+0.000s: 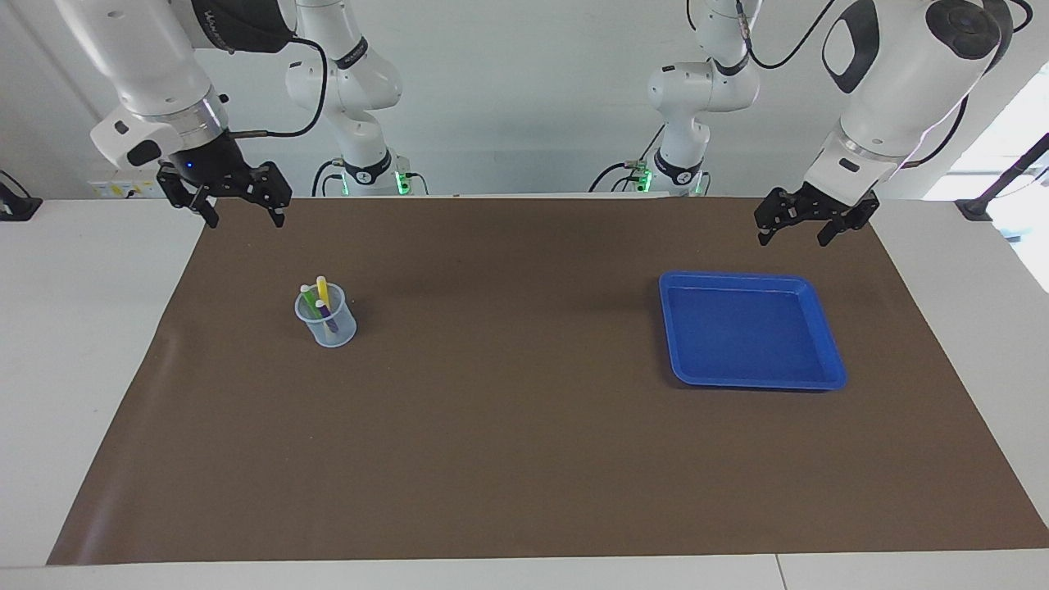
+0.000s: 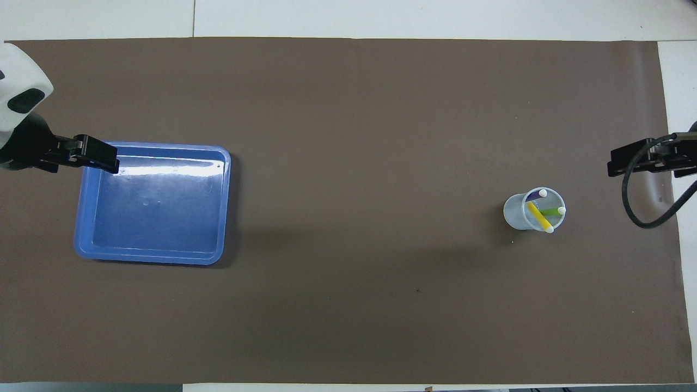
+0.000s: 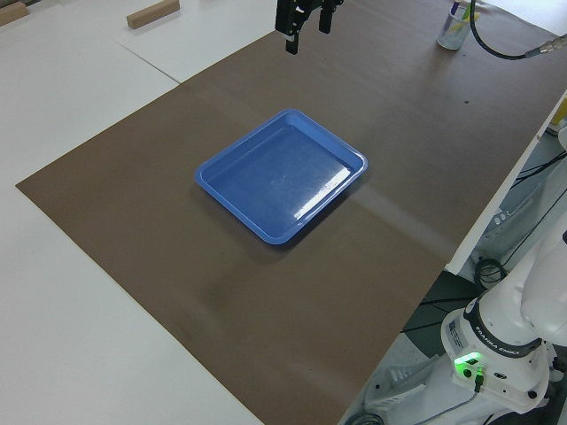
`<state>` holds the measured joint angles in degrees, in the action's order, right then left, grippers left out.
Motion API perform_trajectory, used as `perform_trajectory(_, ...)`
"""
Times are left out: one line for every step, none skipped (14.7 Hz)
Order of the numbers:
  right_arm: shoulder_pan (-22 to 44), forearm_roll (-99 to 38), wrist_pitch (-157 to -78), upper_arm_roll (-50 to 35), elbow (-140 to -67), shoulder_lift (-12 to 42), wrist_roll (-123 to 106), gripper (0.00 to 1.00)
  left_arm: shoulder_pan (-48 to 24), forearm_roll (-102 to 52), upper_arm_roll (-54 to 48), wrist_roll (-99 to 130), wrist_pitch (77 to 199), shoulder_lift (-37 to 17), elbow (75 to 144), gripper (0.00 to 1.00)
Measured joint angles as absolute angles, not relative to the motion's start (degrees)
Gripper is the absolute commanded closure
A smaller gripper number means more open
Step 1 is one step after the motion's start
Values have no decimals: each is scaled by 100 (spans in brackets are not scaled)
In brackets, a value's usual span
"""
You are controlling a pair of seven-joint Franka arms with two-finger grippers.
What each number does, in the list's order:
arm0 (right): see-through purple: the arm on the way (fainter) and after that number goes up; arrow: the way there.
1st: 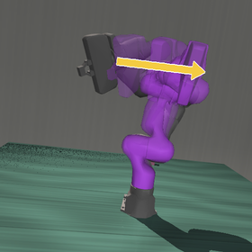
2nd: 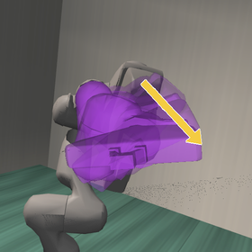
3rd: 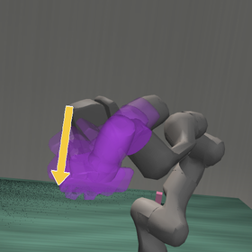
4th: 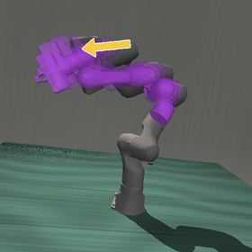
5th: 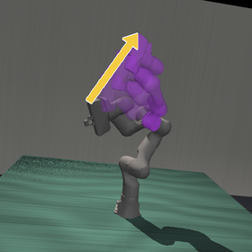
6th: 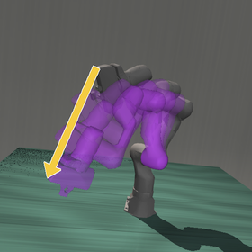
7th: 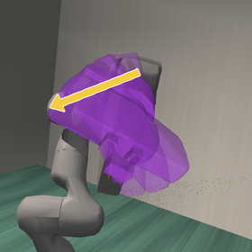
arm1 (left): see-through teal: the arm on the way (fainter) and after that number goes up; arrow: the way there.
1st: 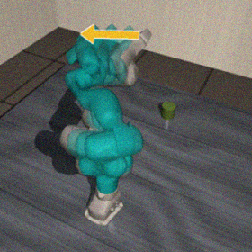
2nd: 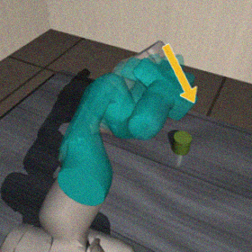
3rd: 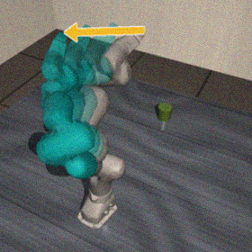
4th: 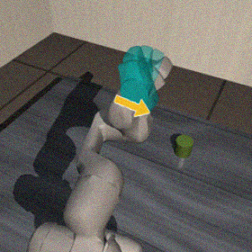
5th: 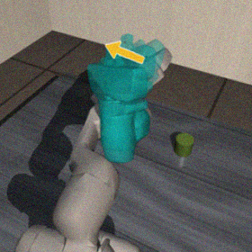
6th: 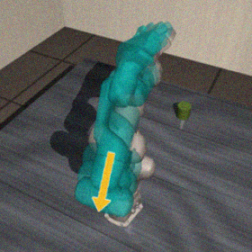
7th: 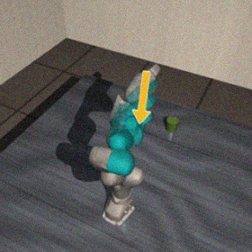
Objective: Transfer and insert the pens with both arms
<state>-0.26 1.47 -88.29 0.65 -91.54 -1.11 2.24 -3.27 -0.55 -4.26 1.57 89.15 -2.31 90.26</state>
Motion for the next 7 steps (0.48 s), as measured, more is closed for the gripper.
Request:
perform_trajectory(-23, 146, -8827, 63, -9155, -105, 255, 0, -327, -55, -426, 157, 8915, -231, 9026, 0)
perform_trajectory(-22, 146, -8825, 61, -9155, -102, 272, 0, -327, -55, -426, 157, 8915, -231, 9026, 0)
perform_trajectory(-21, 146, -8822, 58, -9157, -102, 277, 0, -327, -55, -426, 157, 8915, -231, 9026, 0)
perform_trajectory(-20, 146, -8814, 57, -9163, -101, 278, 0, -327, -55, -426, 157, 8915, -231, 9026, 0)
perform_trajectory(-20, 146, -8810, 57, -9167, -100, 278, 0, -327, -55, -426, 157, 8915, -231, 9026, 0)
perform_trajectory(-20, 146, -8808, 57, -9168, -98, 278, 0, -327, -55, -426, 157, 8915, -231, 9026, 0)
perform_trajectory(-20, 146, -8807, 57, -9169, -97, 278, 0, -327, -55, -426, 157, 8915, -231, 9026, 0)
